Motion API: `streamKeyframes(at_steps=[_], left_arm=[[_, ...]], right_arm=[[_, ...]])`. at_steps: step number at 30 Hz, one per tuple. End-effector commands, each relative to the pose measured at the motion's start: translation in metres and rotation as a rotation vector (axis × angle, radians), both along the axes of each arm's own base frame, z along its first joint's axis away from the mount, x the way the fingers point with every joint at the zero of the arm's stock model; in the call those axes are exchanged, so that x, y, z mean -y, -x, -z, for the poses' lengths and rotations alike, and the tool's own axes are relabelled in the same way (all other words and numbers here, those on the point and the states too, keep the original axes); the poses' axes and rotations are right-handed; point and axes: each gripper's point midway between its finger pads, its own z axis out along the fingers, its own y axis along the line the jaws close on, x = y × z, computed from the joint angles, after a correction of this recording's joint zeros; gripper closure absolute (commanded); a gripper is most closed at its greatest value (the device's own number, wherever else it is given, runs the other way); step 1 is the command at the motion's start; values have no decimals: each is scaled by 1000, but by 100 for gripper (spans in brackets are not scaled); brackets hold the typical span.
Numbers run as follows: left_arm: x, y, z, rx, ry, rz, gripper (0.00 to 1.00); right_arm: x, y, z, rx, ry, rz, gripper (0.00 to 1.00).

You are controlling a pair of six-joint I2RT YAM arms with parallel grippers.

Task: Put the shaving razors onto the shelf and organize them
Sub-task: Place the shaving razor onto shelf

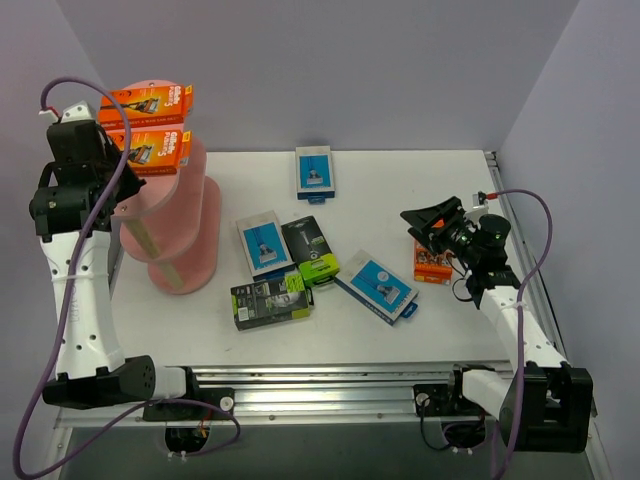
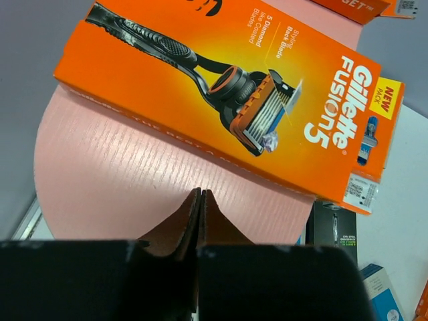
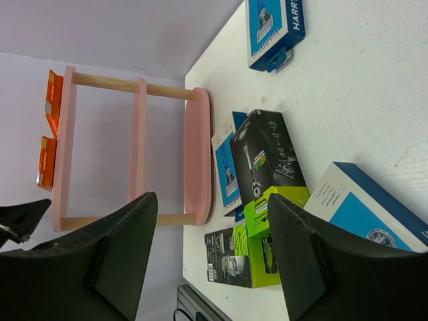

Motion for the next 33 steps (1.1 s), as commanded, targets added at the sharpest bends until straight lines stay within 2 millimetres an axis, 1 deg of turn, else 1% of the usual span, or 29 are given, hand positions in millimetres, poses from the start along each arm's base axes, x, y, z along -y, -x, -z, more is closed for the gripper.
streamKeyframes(at_steps=[1, 2, 3, 5, 6, 8, 11, 12, 18, 22, 28, 29, 31, 32, 33], left_arm=[[-5, -11, -18, 97, -34, 17, 98], [-6, -14, -10, 87, -30, 20, 98], [-11, -12, -10, 96, -29, 8, 98], [-14, -14, -11, 121, -20, 17, 98], [-20, -12, -6, 117, -15, 4, 98], [-21, -15, -6, 133, 1, 20, 98], [-29, -17, -2, 137, 14, 10, 98], [-25, -19, -1, 137, 28, 36, 98], [-19, -31, 0, 170, 50, 95, 98], [-9, -37, -3, 192, 60, 161, 98], [-4, -35, -5, 194, 46, 199, 98], [-5, -34, -4, 193, 45, 198, 97], [-4, -34, -4, 196, 45, 197, 91], [-4, -34, -4, 200, 47, 203, 82], [-2, -35, -4, 199, 50, 212, 78]], right_arm=[[0, -1, -16, 66, 11, -20, 37], [1, -1, -16, 67, 11, -19, 37], [1, -1, -15, 68, 9, -20, 37], [2, -2, -15, 67, 8, -18, 37], [2, -2, -15, 68, 9, -17, 37], [3, -3, -15, 71, 13, -16, 37], [3, -5, -14, 67, 13, -16, 37], [3, -5, -12, 64, 13, -16, 37], [5, -8, -10, 61, 16, -11, 37], [5, -9, -9, 57, 16, -11, 37], [5, -11, -8, 57, 18, -11, 37], [5, -11, -8, 55, 18, -11, 37], [5, -11, -8, 55, 17, -13, 37], [5, -11, -8, 57, 17, -13, 37], [5, -11, -8, 55, 17, -13, 37]])
